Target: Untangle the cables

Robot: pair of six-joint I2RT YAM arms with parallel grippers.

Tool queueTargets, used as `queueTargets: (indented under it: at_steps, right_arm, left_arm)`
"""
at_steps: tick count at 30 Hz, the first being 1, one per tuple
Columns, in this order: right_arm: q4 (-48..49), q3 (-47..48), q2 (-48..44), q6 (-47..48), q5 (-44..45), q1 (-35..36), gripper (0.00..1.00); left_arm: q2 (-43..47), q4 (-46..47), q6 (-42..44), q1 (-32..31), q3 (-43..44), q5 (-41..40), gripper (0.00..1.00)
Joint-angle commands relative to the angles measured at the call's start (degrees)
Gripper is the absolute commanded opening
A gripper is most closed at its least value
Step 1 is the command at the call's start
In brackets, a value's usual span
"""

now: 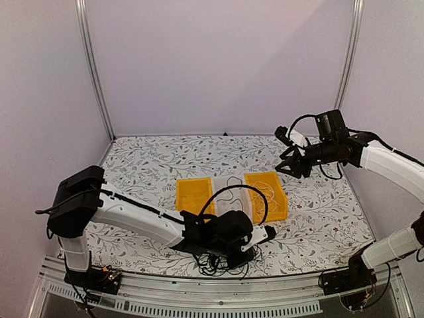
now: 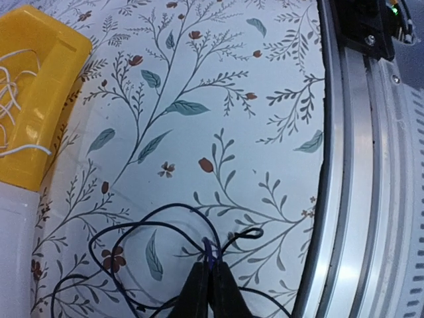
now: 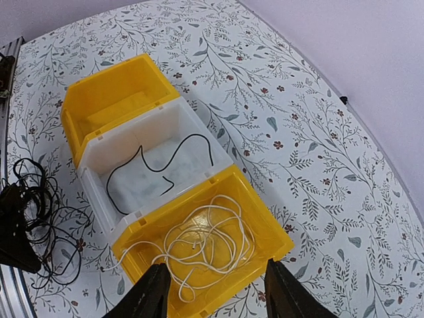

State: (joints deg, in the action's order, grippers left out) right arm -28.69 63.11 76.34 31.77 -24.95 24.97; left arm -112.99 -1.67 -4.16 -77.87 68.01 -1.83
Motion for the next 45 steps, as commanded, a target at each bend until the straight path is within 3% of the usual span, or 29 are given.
queueTargets:
  at_steps: [1, 7, 14, 26, 43, 45]
  right_arm:
    - [-1.3, -0.3, -0.6, 1.5, -5.2, 0.2, 0.53]
    - [-2.6, 0.1, -3.0, 5.4, -19.0, 0.2, 0.54]
    - [-8.3, 7.0, -0.3, 8.2, -33.2, 2.2, 0.7]
    - [-9.9, 16.6, 8.4, 5.1, -30.4, 17.7, 0.77]
    - [-12.5, 17.7, 15.1, 5.0, -38.0, 21.9, 0.48]
    - [-12.3, 18.3, 15.5, 4.7, -39.1, 22.0, 0.35]
  left_arm:
    - [6.4, 0.2, 1.0, 0.7, -1.7, -2.7, 0.0]
    - [22.7, 12.0, 2.0, 1.6, -11.9, -5.4, 0.0]
    - [35.5, 21.3, 0.4, 4.0, -19.9, -6.8, 0.0]
    - [40.0, 25.8, -1.6, 5.3, -23.4, -7.2, 0.0]
    - [41.5, 27.2, -1.1, 5.3, -25.6, -9.1, 0.0]
    - [41.4, 27.4, -1.2, 5.4, -25.9, -9.4, 0.0]
